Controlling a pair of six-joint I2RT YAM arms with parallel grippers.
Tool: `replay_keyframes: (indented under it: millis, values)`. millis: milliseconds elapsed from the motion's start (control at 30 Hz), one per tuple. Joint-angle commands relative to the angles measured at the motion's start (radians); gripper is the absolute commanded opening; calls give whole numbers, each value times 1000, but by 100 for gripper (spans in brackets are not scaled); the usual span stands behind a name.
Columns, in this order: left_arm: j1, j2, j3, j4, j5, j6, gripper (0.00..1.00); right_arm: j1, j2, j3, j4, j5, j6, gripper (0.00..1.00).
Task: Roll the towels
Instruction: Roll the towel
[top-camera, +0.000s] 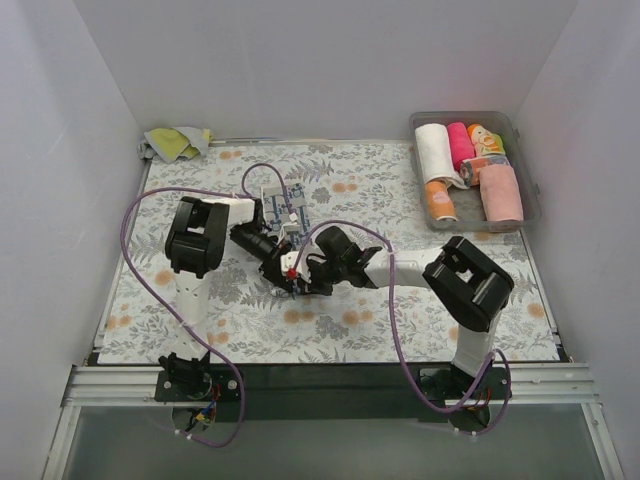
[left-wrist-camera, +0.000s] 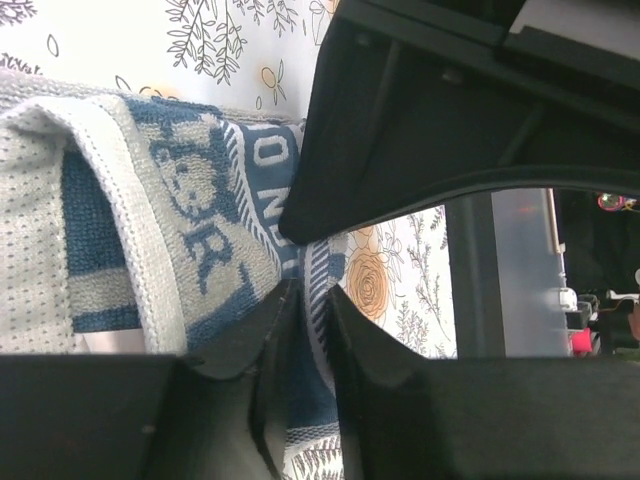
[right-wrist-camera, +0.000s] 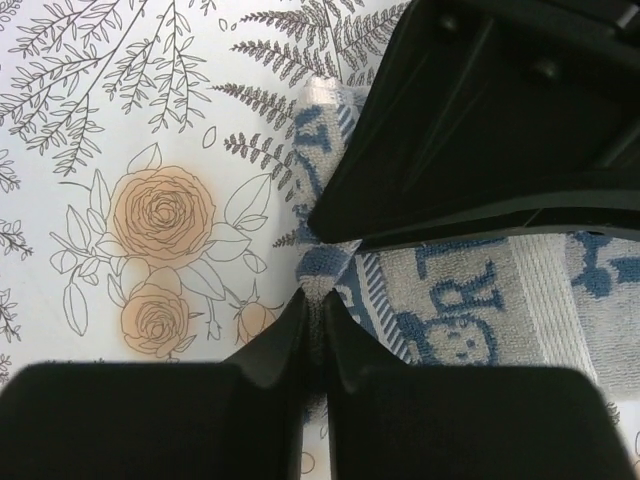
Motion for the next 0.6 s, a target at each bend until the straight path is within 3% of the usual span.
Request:
replay_keyframes:
  millis: [0, 33, 167, 433, 567]
  values:
    - [22, -61, 14, 5, 18, 37, 20, -3, 30, 57, -108, -15, 2, 7]
    - [28, -75, 8, 7, 22, 41, 25, -9, 35, 88, -148, -39, 13, 1]
    - [55, -175, -31, 13, 30, 50, 37, -46, 67, 183, -288, -142, 106, 1]
    - [253, -465, -205, 213, -56, -57, 43, -140, 183, 317, -473, -400, 315, 1]
    - [269, -642, -329, 362, -140, -55, 45, -170, 285, 413, -542, -482, 415, 1]
